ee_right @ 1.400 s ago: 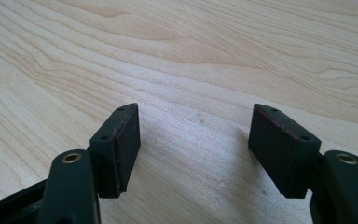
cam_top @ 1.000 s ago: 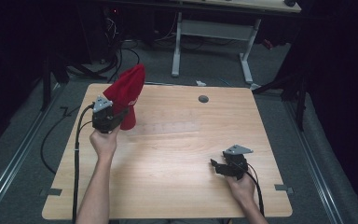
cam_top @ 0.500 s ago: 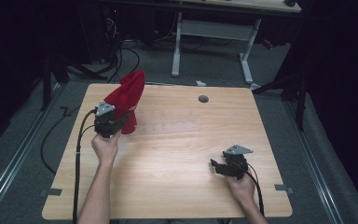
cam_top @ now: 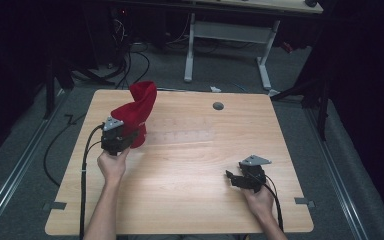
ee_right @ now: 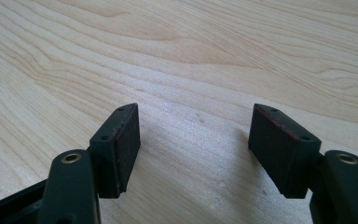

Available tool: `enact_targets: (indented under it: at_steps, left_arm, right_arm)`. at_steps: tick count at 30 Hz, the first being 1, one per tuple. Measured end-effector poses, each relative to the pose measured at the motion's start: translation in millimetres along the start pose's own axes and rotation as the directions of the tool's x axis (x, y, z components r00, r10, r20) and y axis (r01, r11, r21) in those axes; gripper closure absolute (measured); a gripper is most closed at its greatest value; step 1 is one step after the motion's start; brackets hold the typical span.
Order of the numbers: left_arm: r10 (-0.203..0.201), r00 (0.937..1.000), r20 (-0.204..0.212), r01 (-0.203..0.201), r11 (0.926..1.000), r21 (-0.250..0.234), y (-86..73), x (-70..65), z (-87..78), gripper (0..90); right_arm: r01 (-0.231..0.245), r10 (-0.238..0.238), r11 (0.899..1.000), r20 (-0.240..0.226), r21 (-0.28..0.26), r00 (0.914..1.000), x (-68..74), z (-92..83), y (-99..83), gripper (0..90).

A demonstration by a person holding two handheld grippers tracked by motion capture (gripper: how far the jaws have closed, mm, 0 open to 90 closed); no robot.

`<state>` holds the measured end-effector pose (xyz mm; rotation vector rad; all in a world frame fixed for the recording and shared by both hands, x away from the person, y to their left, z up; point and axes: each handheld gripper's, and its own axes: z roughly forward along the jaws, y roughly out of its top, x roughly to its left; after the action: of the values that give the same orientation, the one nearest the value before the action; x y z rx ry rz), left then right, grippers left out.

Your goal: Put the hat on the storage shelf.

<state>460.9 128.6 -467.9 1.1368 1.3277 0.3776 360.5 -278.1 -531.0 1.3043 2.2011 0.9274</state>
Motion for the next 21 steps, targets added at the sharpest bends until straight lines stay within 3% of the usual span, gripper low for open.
enact_targets:
  at_steps: [3, 11, 15, 17, 19, 21]
  left_arm:
    - [0.013, 0.9999, -0.009, -0.013, 0.9999, 0.01, -0.9, -1.0, -0.8, 77.5]
    - [0.027, 0.9993, -0.027, -0.027, 0.9996, 0.0, 1.7, -6.6, -7.2, 47.8]
    - [0.049, 0.9985, -0.026, -0.048, 0.9988, 0.002, 1.0, -9.8, -10.2, 45.0]
    - [0.045, 0.9987, -0.024, -0.045, 0.999, 0.008, 1.7, -9.3, -11.6, 44.9]
    - [0.032, 0.9983, -0.049, -0.033, 0.9991, -0.026, 3.5, -8.4, -13.6, 44.9]
    - [0.018, 0.9989, -0.043, -0.02, 0.9994, -0.027, 4.7, -7.8, -16.8, 44.7]
  right_arm:
    - [0.0, 0.0, 1.0, 0.0, 0.0, 1.0, 0.0, 0.0, 0.0, 34.1]
    - [0.0, 0.0, 1.0, 0.0, 0.0, 1.0, -0.1, 0.0, 0.0, 34.1]
    - [0.0, 0.0, 1.0, 0.0, 0.0, 1.0, -0.1, 0.0, 0.0, 34.1]
    - [0.0, 0.0, 1.0, 0.0, 0.0, 1.0, 0.0, 0.0, 0.0, 34.1]
    - [0.0, 0.0, 1.0, 0.0, 0.0, 1.0, -0.1, 0.0, 0.0, 34.1]
    - [0.0, 0.0, 1.0, 0.0, 0.0, 1.0, -0.1, 0.0, 0.0, 34.1]
